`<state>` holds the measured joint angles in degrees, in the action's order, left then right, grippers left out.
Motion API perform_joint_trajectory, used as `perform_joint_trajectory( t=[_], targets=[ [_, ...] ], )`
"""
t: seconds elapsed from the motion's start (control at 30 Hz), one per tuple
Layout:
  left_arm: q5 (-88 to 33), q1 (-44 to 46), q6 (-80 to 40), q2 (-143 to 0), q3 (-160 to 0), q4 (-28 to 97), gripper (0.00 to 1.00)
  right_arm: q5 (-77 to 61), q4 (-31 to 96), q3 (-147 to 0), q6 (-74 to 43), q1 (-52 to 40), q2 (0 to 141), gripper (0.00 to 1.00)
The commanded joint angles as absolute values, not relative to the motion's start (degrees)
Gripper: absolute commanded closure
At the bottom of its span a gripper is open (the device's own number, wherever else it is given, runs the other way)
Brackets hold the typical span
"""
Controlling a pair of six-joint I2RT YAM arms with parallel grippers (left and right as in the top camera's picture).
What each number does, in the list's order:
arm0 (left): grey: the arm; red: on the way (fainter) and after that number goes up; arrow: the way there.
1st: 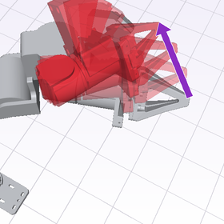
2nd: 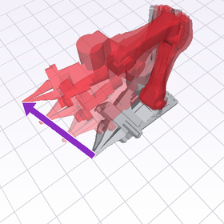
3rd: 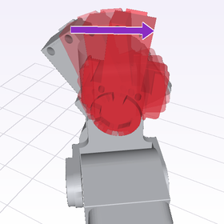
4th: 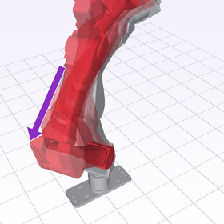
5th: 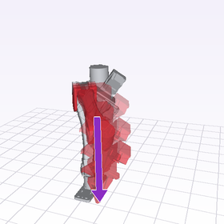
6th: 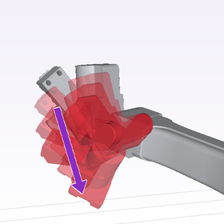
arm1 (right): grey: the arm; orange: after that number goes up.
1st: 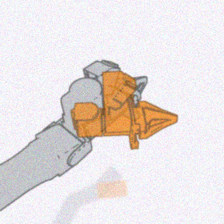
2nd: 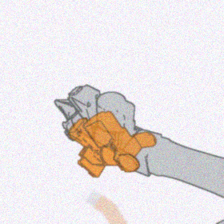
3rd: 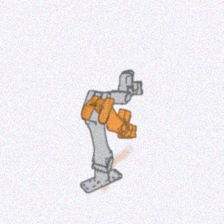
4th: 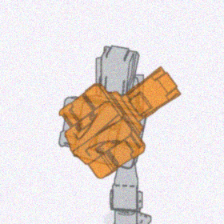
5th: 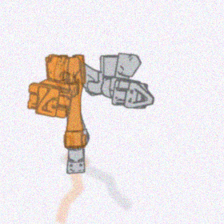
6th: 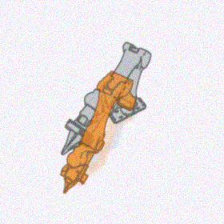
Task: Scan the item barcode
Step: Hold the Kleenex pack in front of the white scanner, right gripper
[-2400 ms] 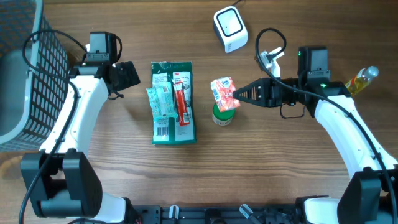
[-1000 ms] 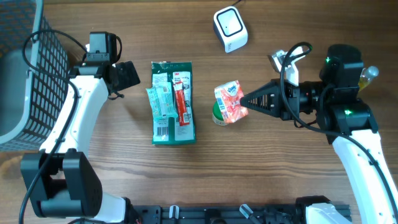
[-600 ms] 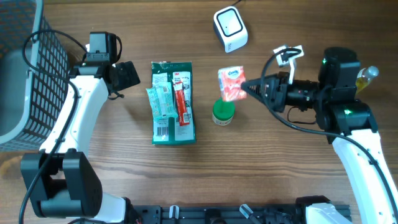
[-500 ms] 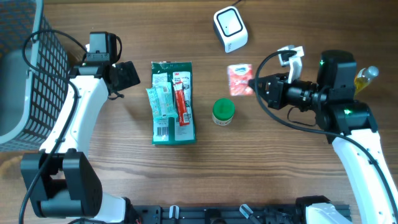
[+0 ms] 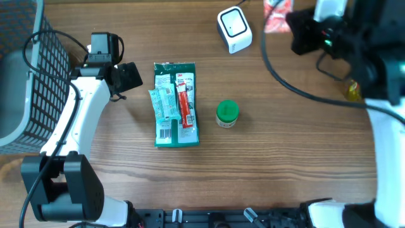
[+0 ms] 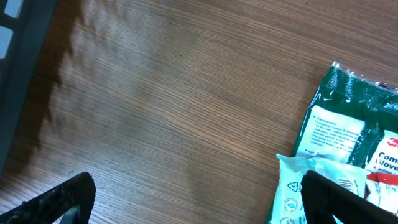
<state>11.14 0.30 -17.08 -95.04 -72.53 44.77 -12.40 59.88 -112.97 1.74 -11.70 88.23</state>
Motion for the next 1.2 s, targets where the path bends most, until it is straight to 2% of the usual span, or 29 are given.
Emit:
perform_joint_trajectory(
  t=[0.0, 0.2, 0.37, 0.63, 1.17],
  targets=[
    [11.64, 0.14, -17.17, -95.53, -72.27, 44.77, 0.00, 1.74, 58.83, -113.73, 6.52, -16.82, 95.50, 0.96],
    [11.64, 0.14, -17.17, -95.53, -72.27, 44.77, 0.00, 13.21, 53.76, -113.73, 12.10, -20.73, 108.18, 0.96],
    [11.64, 0.14, -17.17, -95.53, -72.27, 44.77, 0.00, 15.49, 49.10, -113.71, 12.01, -20.82, 116.33, 0.96],
    [11.64, 0.14, -17.17, -95.53, -72.27, 44.77, 0.00, 15.51, 39.81, -113.67, 12.01, -20.84, 123.20, 0.96],
    [11.64, 0.14, -17.17, -95.53, -72.27, 44.77, 0.00, 28.82, 29.08, -113.51, 12.05, -22.92, 132.81, 0.96]
  ],
)
